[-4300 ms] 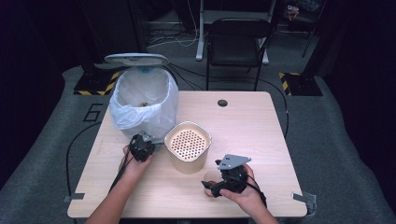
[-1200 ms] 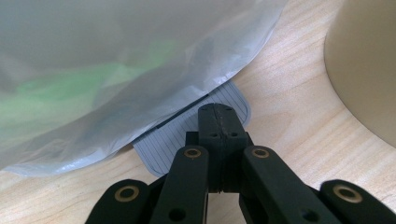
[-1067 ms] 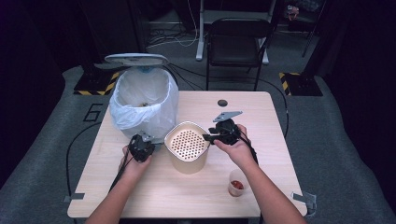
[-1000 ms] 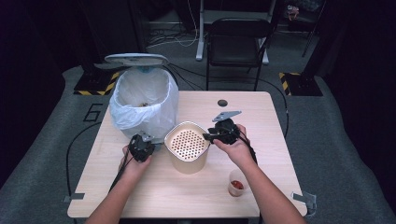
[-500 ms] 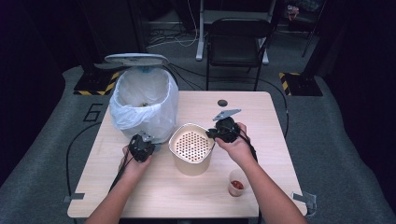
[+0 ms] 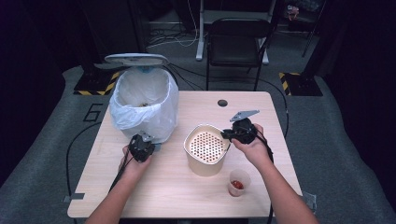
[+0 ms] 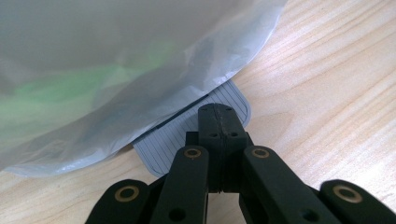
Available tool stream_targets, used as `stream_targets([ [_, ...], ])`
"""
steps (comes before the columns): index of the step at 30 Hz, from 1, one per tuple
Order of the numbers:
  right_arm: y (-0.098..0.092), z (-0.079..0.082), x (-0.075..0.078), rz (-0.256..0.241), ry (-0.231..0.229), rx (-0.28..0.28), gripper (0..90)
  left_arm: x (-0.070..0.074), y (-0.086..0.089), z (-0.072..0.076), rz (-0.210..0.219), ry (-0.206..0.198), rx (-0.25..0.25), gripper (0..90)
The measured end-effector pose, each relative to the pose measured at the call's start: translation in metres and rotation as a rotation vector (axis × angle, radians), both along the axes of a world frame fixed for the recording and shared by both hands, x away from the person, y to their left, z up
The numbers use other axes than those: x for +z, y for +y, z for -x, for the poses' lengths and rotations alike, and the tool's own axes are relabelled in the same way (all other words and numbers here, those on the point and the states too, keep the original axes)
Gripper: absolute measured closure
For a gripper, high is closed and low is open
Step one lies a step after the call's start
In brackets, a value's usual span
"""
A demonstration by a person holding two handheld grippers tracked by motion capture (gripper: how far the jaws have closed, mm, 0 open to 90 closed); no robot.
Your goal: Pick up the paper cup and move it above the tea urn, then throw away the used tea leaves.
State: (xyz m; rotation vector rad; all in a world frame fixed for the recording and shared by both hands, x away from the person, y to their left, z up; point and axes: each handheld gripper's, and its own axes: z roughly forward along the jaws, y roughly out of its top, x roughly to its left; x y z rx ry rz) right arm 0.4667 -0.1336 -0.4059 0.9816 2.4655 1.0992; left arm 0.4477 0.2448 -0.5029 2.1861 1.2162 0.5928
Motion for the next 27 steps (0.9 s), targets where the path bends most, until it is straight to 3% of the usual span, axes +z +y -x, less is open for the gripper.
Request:
stream_targets([
  [3, -0.008, 0.003, 0.001, -0.01, -0.008, -0.012, 78.7, 0.0, 0.0, 0.0, 0.0, -0.003, 0.002, 90.0],
  [5, -0.011, 0.006, 0.002, -0.031, -0.031, -0.024, 61.7, 0.0, 0.0, 0.0, 0.001, 0.0, 0.0, 90.0],
  [8, -0.018, 0.014, 0.007, -0.077, -0.055, -0.036, 49.4, 0.0, 0.0, 0.0, 0.001, 0.0, 0.0, 90.0],
  [17, -0.044, 0.055, 0.008, -0.173, -0.101, -0.063, 36.4, 0.0, 0.0, 0.0, 0.002, -0.003, 0.0, 90.0],
  [19, -0.048, 0.066, 0.005, -0.156, -0.119, -0.07, 30.8, 0.0, -0.001, 0.0, 0.002, -0.005, 0.001, 90.0],
  [27, -0.056, 0.105, -0.016, -0.126, -0.082, -0.072, 18.4, 0.0, -0.001, 0.001, -0.004, -0.006, 0.001, 90.0],
])
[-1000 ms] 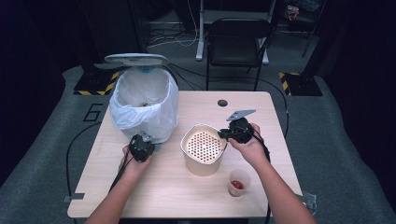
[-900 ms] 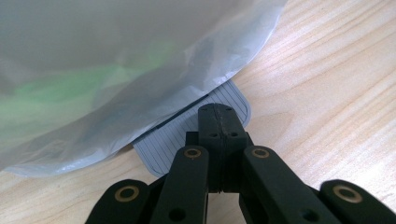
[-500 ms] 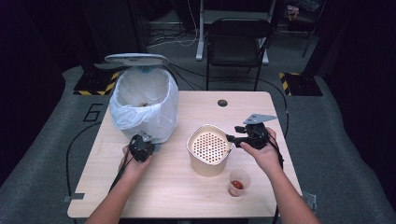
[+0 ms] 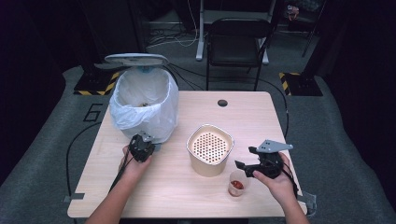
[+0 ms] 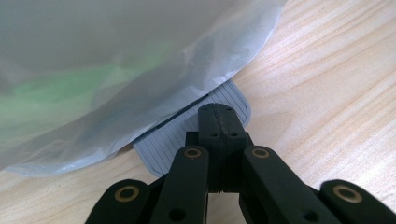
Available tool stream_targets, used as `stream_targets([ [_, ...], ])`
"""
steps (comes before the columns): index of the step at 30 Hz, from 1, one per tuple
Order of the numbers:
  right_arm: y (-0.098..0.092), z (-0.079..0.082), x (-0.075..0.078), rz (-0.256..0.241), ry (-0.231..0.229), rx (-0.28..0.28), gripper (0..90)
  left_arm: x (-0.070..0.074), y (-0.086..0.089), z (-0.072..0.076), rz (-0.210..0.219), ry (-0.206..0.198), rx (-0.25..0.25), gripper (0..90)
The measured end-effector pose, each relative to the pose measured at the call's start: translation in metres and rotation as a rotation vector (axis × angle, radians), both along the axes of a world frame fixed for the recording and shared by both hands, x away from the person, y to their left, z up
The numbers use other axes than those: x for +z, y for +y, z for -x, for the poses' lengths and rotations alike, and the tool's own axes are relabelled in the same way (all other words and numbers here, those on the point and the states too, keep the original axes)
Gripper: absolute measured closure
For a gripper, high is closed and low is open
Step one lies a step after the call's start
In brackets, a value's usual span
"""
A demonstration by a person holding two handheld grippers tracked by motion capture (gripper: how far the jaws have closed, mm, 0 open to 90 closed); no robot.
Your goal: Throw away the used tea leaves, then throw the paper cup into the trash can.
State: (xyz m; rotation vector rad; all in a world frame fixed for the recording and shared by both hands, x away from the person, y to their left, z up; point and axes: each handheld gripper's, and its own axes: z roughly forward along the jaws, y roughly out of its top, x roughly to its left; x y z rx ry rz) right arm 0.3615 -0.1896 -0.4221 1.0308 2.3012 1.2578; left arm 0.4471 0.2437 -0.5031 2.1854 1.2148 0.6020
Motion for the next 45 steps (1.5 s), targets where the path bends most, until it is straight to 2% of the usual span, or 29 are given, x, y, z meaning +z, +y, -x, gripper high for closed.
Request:
stream_targets([
  [3, -0.001, 0.01, -0.006, -0.004, 0.009, 0.002, 15.3, 0.0, 0.0, 0.0, 0.001, 0.0, 0.002, 90.0],
  [12, 0.005, 0.029, -0.015, -0.012, -0.006, 0.038, 10.0, 0.0, 0.0, 0.0, -0.002, 0.005, 0.003, 90.0],
  [19, 0.014, 0.037, -0.023, -0.015, 0.014, 0.087, 7.6, 0.0, 0.0, 0.0, -0.004, 0.004, 0.006, 90.0],
  [25, 0.017, 0.034, -0.039, 0.021, 0.036, 0.096, 7.6, 0.0, 0.0, 0.0, -0.001, 0.002, 0.005, 90.0],
  [31, 0.018, 0.036, -0.054, 0.023, 0.05, 0.103, 14.1, 0.0, 0.0, 0.0, 0.003, 0.003, 0.004, 90.0],
  [37, 0.022, 0.037, -0.061, 0.059, 0.058, 0.116, 16.2, 0.0, 0.0, 0.0, 0.002, 0.004, 0.005, 90.0],
  [42, 0.023, 0.036, -0.064, 0.061, 0.059, 0.121, 28.2, 0.0, 0.0, 0.0, 0.004, 0.005, 0.004, 90.0],
  [45, 0.021, 0.035, -0.064, 0.061, 0.056, 0.136, 30.4, 0.0, 0.0, 0.0, 0.005, 0.004, 0.004, 90.0],
])
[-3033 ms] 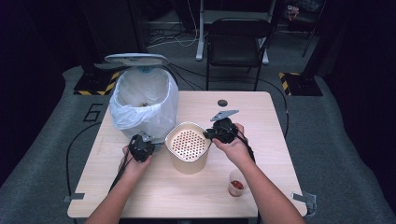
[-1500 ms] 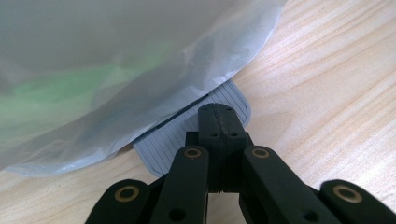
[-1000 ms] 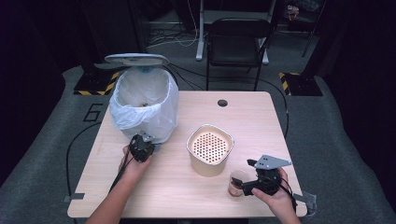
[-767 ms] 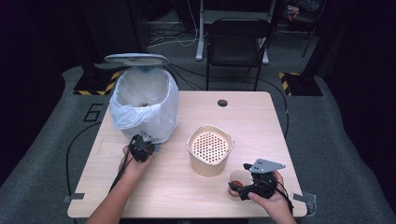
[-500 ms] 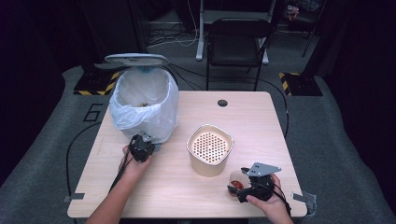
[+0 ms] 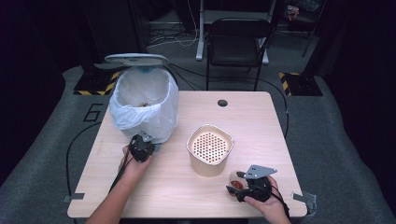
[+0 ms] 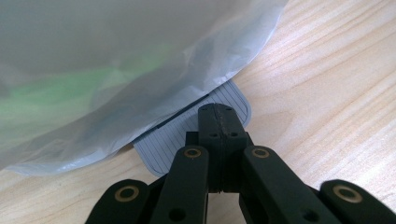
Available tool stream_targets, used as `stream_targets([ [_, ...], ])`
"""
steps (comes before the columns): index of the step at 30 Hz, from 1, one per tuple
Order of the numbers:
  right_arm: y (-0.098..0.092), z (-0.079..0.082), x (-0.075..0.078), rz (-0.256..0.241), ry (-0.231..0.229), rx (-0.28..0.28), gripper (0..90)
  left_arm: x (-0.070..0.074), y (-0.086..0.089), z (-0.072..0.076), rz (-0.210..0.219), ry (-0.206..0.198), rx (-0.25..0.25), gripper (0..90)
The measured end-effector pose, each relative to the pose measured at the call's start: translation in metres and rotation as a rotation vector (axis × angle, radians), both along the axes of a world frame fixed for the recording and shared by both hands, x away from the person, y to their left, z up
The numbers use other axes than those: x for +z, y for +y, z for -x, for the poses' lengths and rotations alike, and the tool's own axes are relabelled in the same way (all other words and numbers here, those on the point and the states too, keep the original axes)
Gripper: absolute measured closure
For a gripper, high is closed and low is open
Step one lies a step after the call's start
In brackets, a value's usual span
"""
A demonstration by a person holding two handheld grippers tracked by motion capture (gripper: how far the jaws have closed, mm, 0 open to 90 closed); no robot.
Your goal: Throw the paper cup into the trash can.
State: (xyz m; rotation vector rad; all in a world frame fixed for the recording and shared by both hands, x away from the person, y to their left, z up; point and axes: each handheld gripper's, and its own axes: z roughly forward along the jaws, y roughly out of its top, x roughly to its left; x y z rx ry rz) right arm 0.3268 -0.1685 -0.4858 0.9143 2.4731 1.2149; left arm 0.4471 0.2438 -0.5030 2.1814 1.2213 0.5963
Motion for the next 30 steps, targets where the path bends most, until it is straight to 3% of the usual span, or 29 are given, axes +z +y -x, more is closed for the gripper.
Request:
stream_targets([
  [8, -0.002, -0.001, 0.003, -0.001, -0.005, -0.005, 34.0, 0.0, 0.0, 0.0, -0.005, -0.001, 0.001, 90.0],
  [14, -0.012, -0.012, 0.019, 0.008, -0.039, -0.036, 34.2, 0.0, 0.0, 0.0, -0.007, -0.001, 0.001, 90.0],
  [21, -0.029, -0.041, 0.048, 0.038, -0.068, -0.069, 34.4, 0.0, 0.0, 0.0, -0.005, -0.001, 0.001, 90.0],
  [25, -0.034, -0.054, 0.056, 0.043, -0.092, -0.094, 34.5, 0.0, 0.0, 0.0, -0.005, -0.001, 0.001, 90.0],
  [26, -0.038, -0.063, 0.061, 0.032, -0.098, -0.107, 34.5, 0.0, 0.0, 0.0, -0.006, -0.001, 0.001, 90.0],
  [30, -0.042, -0.077, 0.068, 0.018, -0.093, -0.121, 34.7, 0.0, 0.0, 0.0, -0.005, 0.0, 0.0, 90.0],
])
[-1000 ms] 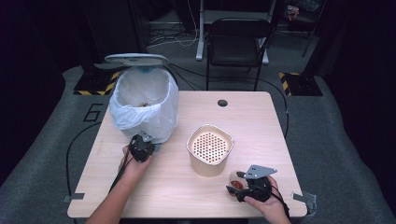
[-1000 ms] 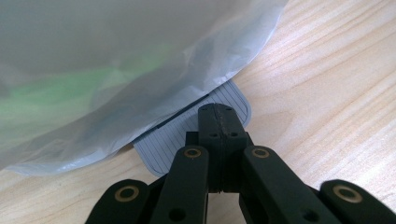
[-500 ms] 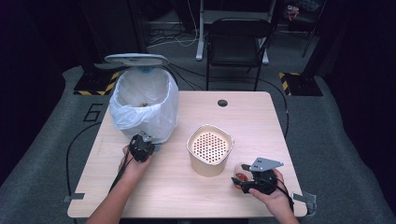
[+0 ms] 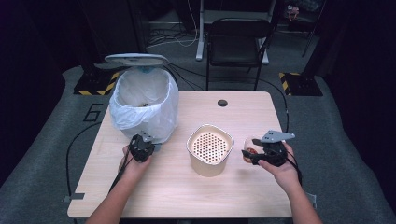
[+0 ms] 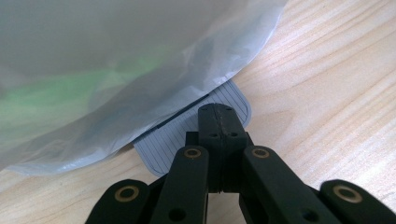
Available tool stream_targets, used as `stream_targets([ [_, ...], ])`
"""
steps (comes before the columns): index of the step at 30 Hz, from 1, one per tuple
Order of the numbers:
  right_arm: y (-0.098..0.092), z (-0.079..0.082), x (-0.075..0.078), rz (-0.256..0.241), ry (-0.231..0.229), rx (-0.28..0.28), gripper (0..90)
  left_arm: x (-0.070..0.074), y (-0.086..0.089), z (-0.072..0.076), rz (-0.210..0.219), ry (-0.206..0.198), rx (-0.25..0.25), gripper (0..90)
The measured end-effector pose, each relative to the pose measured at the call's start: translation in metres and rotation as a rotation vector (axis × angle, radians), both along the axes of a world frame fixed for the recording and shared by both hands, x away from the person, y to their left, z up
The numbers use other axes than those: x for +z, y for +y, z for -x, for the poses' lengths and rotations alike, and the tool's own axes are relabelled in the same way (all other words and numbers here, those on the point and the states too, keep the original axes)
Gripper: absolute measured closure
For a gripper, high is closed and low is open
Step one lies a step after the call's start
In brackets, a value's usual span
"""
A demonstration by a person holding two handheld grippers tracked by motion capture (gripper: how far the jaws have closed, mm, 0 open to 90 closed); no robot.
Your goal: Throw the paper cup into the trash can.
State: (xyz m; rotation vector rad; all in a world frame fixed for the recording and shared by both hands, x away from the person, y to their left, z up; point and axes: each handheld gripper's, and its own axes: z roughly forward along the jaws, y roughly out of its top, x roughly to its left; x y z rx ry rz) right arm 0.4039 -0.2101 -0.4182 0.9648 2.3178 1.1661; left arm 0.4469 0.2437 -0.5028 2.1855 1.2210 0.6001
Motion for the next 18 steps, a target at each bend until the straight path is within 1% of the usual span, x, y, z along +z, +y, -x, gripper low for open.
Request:
stream_targets([
  [5, 0.003, -0.02, 0.007, 0.028, -0.014, -0.018, 34.7, 0.0, 0.0, 0.0, -0.005, 0.0, -0.002, 90.0],
  [6, 0.005, -0.025, 0.009, 0.041, -0.018, -0.016, 34.7, 0.0, 0.0, 0.0, 0.0, -0.001, 0.0, 90.0],
  [8, 0.006, -0.029, 0.009, 0.047, -0.022, -0.021, 34.7, 0.0, 0.0, 0.0, -0.003, 0.0, -0.002, 90.0],
  [11, 0.01, -0.038, 0.011, 0.043, -0.022, -0.027, 34.7, 0.0, 0.0, 0.0, -0.007, 0.0, -0.003, 90.0],
  [15, 0.016, -0.051, 0.015, 0.046, -0.037, -0.04, 34.7, 0.0, 0.0, 0.0, -0.005, 0.0, -0.001, 90.0],
  [16, 0.017, -0.053, 0.016, 0.044, -0.035, -0.041, 34.7, 0.0, 0.0, 0.0, -0.006, 0.0, -0.002, 90.0],
  [17, 0.02, -0.057, 0.017, 0.038, -0.037, -0.045, 34.7, 0.0, 0.0, 0.0, -0.006, 0.0, -0.002, 90.0],
  [18, 0.023, -0.063, 0.019, 0.043, -0.044, -0.039, 34.6, 0.0, 0.0, 0.0, 0.0, -0.001, 0.0, 90.0],
])
